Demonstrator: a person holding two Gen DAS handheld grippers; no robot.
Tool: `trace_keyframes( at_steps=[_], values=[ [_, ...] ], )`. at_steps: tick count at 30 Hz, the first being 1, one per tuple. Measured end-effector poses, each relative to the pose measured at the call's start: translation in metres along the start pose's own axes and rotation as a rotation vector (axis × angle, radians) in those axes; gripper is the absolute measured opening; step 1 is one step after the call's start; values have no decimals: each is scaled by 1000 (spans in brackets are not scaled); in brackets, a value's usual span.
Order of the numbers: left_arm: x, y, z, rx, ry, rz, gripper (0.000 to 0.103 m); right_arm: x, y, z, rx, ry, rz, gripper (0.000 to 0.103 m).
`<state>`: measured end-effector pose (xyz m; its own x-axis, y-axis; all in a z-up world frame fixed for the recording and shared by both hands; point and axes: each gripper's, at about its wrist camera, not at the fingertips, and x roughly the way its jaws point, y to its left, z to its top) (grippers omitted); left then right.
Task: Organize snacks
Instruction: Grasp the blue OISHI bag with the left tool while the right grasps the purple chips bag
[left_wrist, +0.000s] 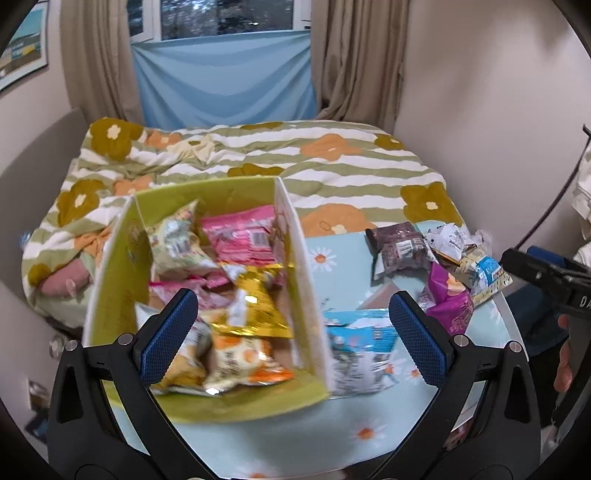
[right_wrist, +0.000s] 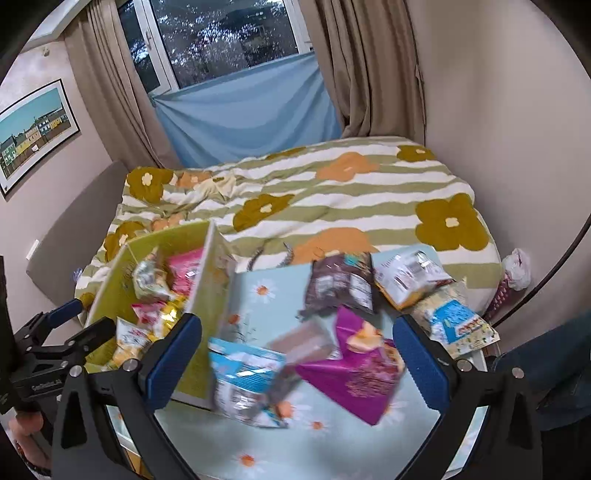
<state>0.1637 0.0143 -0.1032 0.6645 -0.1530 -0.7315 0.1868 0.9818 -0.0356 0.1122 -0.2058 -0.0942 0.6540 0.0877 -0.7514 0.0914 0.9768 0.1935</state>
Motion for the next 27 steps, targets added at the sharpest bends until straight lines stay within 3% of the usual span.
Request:
trace_keyframes(
  at_steps=[4,9,14,27],
  values=[
    [2,-34,-13,-24,-15,46,103,13,-29,-5,-18,65,45,103],
    [11,-77,-38,-20,-38,162,103,37,-55,-11,-36,134,113,103],
    [37,-106,-66,-25,-8,245,103,58,-73,-16,-87,172,173,103],
    [114,-124,-94,8,56,399,99,100,-89,-26,-181,225,247,103]
  ],
)
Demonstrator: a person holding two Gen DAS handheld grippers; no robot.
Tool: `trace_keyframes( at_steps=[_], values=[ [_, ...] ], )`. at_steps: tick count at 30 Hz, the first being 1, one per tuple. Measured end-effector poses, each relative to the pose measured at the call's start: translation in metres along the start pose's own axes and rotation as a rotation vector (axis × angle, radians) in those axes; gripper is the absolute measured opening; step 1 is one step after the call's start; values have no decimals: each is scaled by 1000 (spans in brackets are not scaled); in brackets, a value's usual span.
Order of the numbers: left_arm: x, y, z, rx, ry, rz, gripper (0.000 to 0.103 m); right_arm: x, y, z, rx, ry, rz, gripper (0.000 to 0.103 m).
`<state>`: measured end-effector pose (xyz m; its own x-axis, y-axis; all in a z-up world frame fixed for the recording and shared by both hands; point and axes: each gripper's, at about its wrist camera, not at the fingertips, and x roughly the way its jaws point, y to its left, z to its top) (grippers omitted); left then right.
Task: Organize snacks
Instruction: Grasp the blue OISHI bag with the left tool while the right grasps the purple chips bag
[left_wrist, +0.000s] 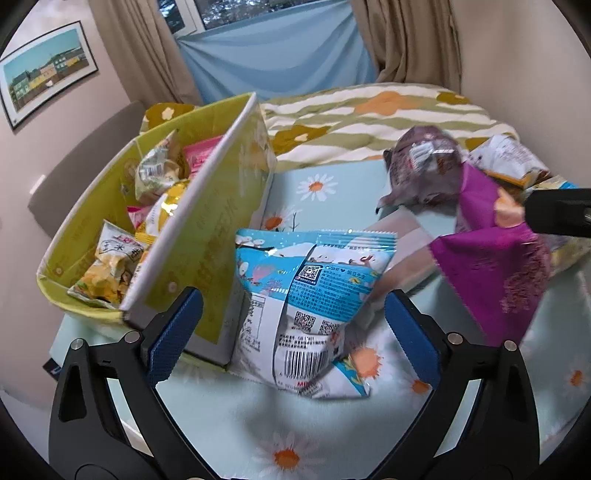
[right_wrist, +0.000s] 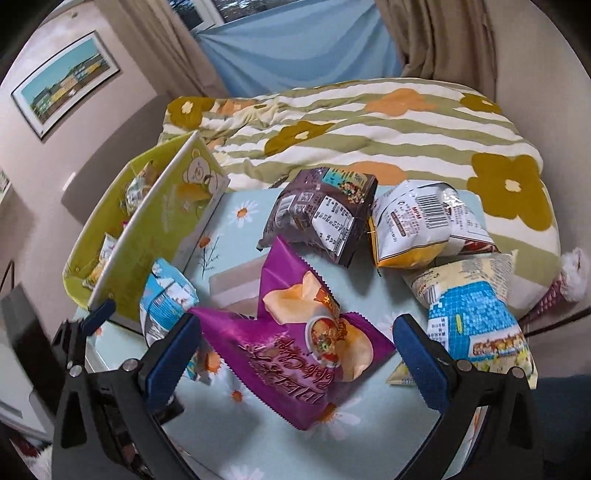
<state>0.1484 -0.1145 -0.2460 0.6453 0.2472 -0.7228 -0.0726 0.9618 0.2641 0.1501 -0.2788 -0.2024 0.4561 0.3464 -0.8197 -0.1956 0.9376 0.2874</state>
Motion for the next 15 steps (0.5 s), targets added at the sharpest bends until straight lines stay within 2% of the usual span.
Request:
trace_keyframes(
  at_steps=[3,5,11,13,14,15],
  values=[
    [15,-2,-2,-8,35,9,92,5,-3,-1,-29,14,14,103],
    [24,-3,-3,-14,68,3,84,9,-3,-2,-46,26,25,103],
    [41,1,-9,-36,142,-7,82,20,-2,2,-144,60,76,103],
    [44,3,-10,-42,156,-4,69,24,1,4,-202,74,87,103],
    [45,4,-10,-43,160,-3,64,25,2,4,-225,78,85,103],
    [46,5,-10,-42,161,-5,64,27,3,5,-255,84,88,103]
  ],
)
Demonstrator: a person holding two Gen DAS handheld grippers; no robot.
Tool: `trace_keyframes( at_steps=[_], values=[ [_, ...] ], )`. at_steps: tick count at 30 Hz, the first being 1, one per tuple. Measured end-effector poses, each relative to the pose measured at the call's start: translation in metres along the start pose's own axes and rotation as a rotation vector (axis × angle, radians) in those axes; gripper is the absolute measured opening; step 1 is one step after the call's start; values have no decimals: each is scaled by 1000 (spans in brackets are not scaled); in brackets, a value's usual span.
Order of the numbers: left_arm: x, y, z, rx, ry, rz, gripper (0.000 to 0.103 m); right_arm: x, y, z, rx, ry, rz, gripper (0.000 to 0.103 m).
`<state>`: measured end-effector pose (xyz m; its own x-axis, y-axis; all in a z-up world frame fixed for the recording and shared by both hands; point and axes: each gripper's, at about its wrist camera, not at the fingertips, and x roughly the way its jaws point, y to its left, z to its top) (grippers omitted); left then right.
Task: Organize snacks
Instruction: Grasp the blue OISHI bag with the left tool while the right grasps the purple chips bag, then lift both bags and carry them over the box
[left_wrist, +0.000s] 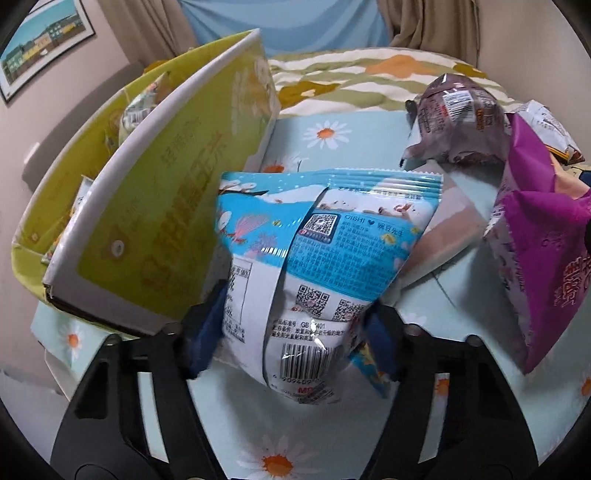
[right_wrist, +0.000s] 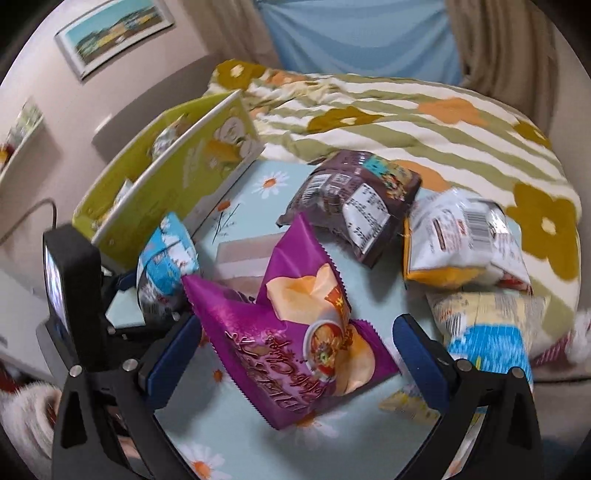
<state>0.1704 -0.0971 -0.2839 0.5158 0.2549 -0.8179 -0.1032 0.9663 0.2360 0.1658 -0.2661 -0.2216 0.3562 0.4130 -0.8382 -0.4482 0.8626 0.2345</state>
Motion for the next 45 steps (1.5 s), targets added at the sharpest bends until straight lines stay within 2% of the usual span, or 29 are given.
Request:
trace_keyframes(
  at_steps=[9,20,23,25,29,37,45],
  values=[
    [-7,1,-1,25,9,-10,53,20,5,-3,-158,47,28,103],
    [-11,3,0,29,14,-25,51,48,19,-9,-261,87,-8,103],
    [-12,4,1,34,11,-27,51,52,22,-12,-270,97,1,89],
    [-14,4,1,36,8,-29,51,51,24,-12,-277,88,-6,81],
    [-20,5,1,40,2,-32,50,48,26,-13,-272,90,-20,73],
    [-44,5,3,49,-41,-41,50,29,30,-14,-235,66,-33,73],
    [-89,12,18,45,-126,-57,50,-9,43,-8,-233,2,-57,72]
  ],
)
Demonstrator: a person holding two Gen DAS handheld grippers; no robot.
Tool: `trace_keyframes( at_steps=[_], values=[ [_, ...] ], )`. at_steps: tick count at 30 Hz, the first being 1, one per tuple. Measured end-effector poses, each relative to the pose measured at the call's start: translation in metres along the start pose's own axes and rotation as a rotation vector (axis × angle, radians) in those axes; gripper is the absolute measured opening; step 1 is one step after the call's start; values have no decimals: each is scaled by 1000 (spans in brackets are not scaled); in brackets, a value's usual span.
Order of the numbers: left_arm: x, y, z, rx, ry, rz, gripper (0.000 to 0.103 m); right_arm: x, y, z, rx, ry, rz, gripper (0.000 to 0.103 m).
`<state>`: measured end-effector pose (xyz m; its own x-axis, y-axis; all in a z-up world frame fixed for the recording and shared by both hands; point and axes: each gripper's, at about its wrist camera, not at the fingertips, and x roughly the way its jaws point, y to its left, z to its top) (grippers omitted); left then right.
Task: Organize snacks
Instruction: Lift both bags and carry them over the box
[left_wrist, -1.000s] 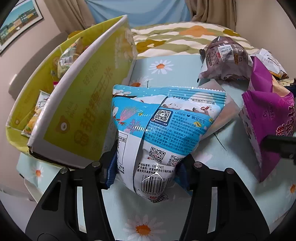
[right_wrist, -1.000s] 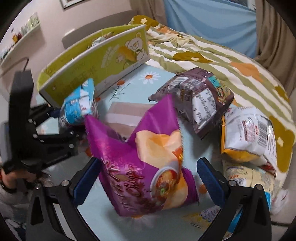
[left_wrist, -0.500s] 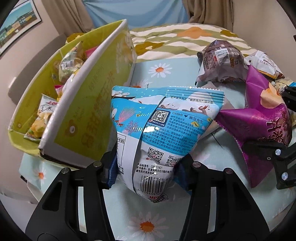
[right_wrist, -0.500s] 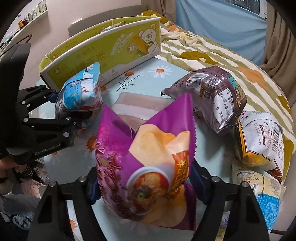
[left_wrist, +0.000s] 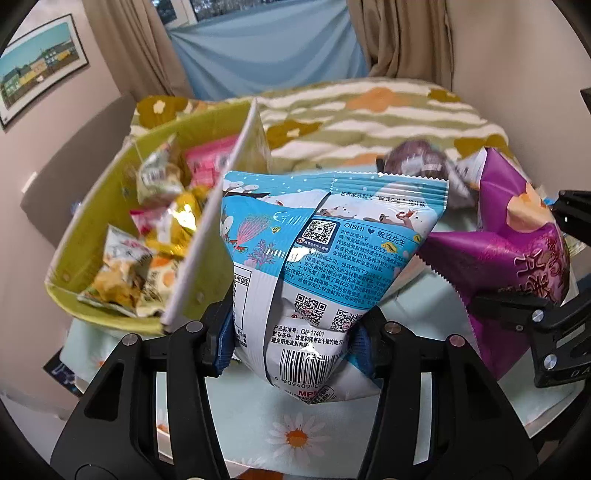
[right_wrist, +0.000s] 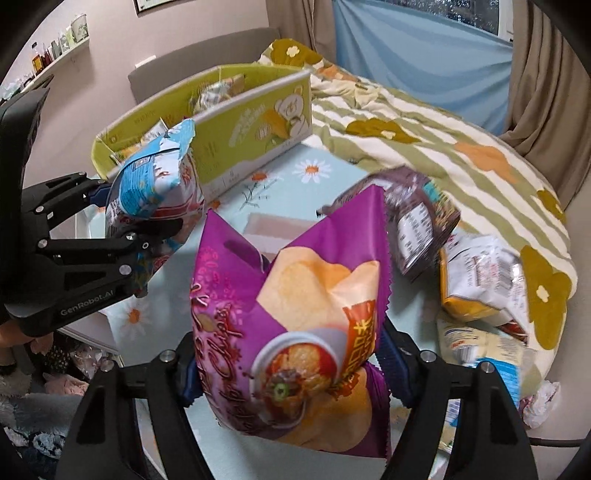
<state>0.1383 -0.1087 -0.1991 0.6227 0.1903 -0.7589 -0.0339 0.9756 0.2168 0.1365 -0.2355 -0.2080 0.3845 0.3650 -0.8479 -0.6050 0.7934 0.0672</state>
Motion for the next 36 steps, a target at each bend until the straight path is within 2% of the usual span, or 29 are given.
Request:
trace_keyframes(
  at_steps=[9,14,19,25,31,36],
  values=[
    [-53,23,28,-59,-96,-13,50,-54,16,16,15,-82,-30,72],
    [-75,57,46,-104,-157,-3,50,-75,29,37,16,-131,-42,72],
    [-81,101,61,-135,-190,2,50,-81,49,74,22,-186,-53,72],
    [-60,168,82,-150,-190,10,50,-65,75,127,84,-224,-66,72],
    [-14,227,103,-158,-122,-22,50,-35,93,176,164,-218,-70,73],
    [36,256,116,-101,-62,-46,50,-7,104,210,250,-191,-79,73]
  ],
)
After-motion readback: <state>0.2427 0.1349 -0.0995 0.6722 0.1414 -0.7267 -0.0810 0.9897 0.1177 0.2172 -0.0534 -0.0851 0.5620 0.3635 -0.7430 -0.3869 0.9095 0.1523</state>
